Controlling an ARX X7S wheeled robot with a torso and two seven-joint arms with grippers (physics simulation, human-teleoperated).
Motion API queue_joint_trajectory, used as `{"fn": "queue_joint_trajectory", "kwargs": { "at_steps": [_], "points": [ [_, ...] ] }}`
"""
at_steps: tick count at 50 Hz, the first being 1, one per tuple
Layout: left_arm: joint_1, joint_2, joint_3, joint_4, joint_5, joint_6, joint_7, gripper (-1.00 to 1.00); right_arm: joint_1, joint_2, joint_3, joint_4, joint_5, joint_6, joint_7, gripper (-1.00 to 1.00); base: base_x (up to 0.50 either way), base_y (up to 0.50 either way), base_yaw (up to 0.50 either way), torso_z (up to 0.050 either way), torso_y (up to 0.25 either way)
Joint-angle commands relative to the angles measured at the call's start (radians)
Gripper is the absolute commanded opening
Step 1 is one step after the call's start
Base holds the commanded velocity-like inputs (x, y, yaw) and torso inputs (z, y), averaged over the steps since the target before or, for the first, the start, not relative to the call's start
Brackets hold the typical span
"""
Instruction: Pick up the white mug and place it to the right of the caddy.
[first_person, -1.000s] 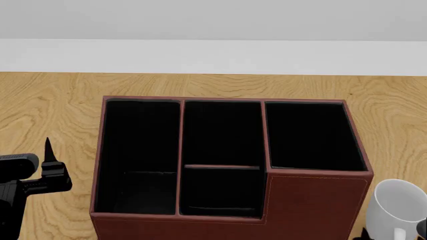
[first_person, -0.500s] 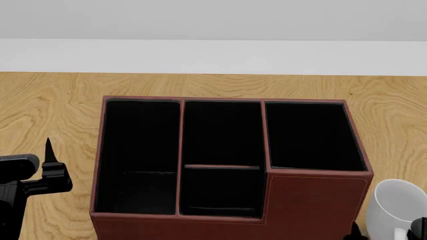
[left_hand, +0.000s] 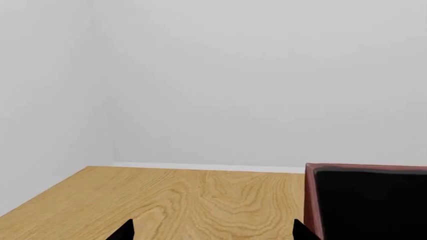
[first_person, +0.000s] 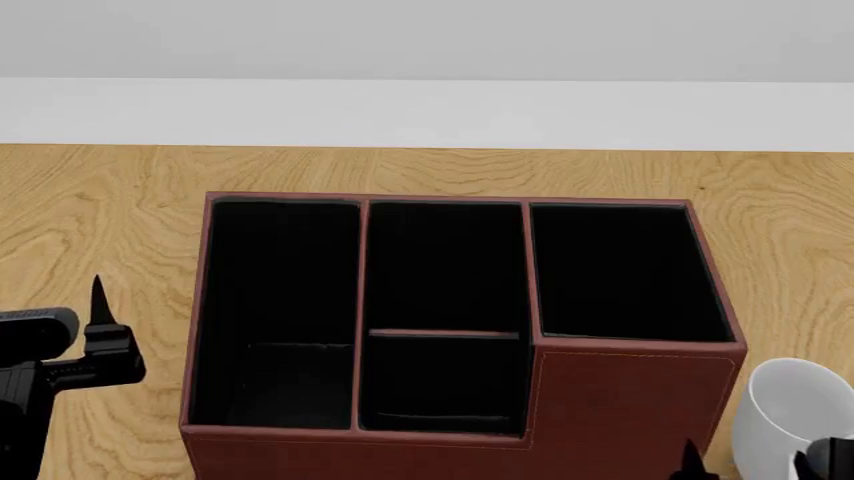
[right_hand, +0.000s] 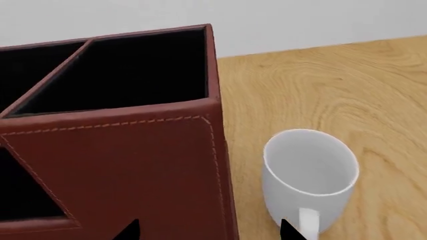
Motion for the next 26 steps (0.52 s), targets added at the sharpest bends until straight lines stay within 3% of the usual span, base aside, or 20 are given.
{"fn": "queue_joint_trajectory", "kwargs": {
  "at_steps": [1, 26],
  "points": [
    [-0.001, -0.001, 0.002, 0.002, -0.001, -0.001, -0.002, 1.0, -0.011, -0.004, 0.001, -0.03, 0.01, -0.007, -0.001, 1.0, 0.0, 0.0, 0.0, 0.0, 0.0],
    [0.003, -0.004, 0.007, 0.015, -0.005, -0.007, -0.007, 1.0, -0.091, 0.017, 0.054, -0.241, 0.066, 0.046, 0.046, 1.0, 0.0, 0.0, 0.0, 0.0, 0.0]
  ]
}}
